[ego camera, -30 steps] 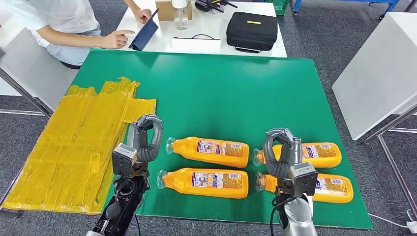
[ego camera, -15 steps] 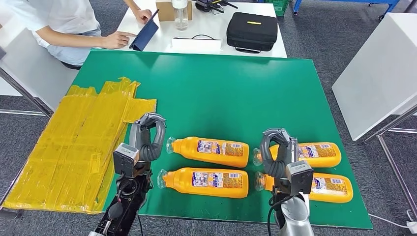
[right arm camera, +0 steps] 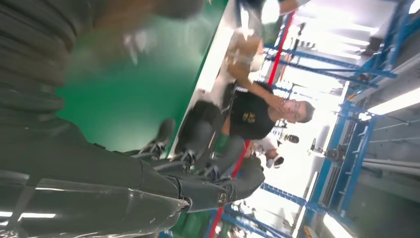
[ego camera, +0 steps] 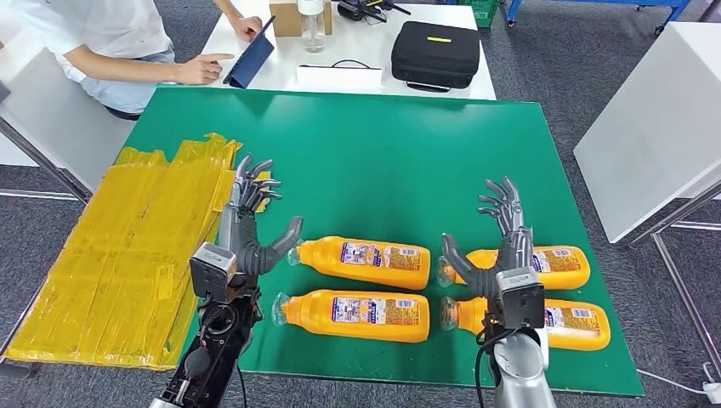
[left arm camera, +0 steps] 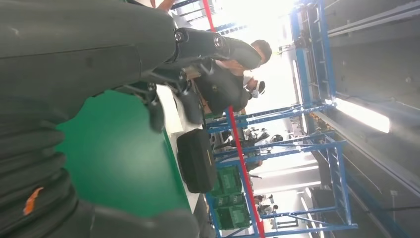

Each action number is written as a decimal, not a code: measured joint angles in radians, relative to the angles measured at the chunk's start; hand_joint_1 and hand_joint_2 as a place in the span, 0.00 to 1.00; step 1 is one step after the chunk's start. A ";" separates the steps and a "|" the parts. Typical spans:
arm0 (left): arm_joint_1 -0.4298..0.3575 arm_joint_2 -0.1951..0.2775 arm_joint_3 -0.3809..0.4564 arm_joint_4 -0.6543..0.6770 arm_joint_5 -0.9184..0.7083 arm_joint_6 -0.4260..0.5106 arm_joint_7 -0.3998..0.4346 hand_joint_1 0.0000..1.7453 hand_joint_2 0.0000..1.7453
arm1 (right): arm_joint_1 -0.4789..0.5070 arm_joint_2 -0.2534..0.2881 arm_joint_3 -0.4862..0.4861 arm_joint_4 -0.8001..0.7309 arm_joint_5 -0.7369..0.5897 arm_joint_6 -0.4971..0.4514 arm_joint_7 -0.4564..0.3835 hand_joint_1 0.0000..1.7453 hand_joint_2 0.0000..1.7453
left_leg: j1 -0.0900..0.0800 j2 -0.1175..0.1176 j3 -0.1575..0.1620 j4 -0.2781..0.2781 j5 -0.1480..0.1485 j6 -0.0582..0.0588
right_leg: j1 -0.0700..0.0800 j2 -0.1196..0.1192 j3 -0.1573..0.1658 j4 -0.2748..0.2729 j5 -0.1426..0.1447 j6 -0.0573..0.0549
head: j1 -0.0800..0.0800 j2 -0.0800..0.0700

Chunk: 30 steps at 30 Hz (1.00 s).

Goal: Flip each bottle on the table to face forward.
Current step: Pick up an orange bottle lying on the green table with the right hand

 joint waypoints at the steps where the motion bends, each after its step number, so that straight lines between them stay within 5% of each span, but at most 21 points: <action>1: 0.000 0.000 0.000 -0.001 0.001 0.002 0.000 0.00 1.00 | 0.000 -0.009 0.000 -0.008 0.024 -0.005 0.016 0.00 1.00 | 0.000 0.000 0.000 0.000 0.000 0.000 | 0.000 0.000 0.000 0.000 0.000 0.000 | 0.000 0.000; 8: 0.000 0.000 0.001 -0.009 0.019 -0.003 0.001 0.00 1.00 | -0.010 -0.101 -0.012 -0.033 0.228 0.004 0.204 0.00 1.00 | 0.000 -0.001 0.000 0.000 0.000 0.000 | 0.000 -0.001 0.000 0.000 0.000 0.000 | 0.000 0.000; 13: -0.002 0.000 0.001 0.002 0.041 -0.011 -0.006 0.00 1.00 | -0.034 -0.199 -0.034 -0.010 0.349 0.106 0.299 0.00 1.00 | -0.001 -0.001 0.000 0.000 0.000 0.001 | 0.000 -0.001 0.000 0.000 0.001 0.001 | 0.000 0.000; 30: -0.017 0.000 0.018 0.049 0.099 -0.049 -0.017 0.00 1.00 | -0.069 -0.420 -0.070 0.116 0.517 0.228 0.351 0.00 1.00 | -0.002 -0.002 -0.001 0.000 0.000 0.002 | -0.002 -0.003 0.001 0.000 0.001 0.003 | 0.000 0.000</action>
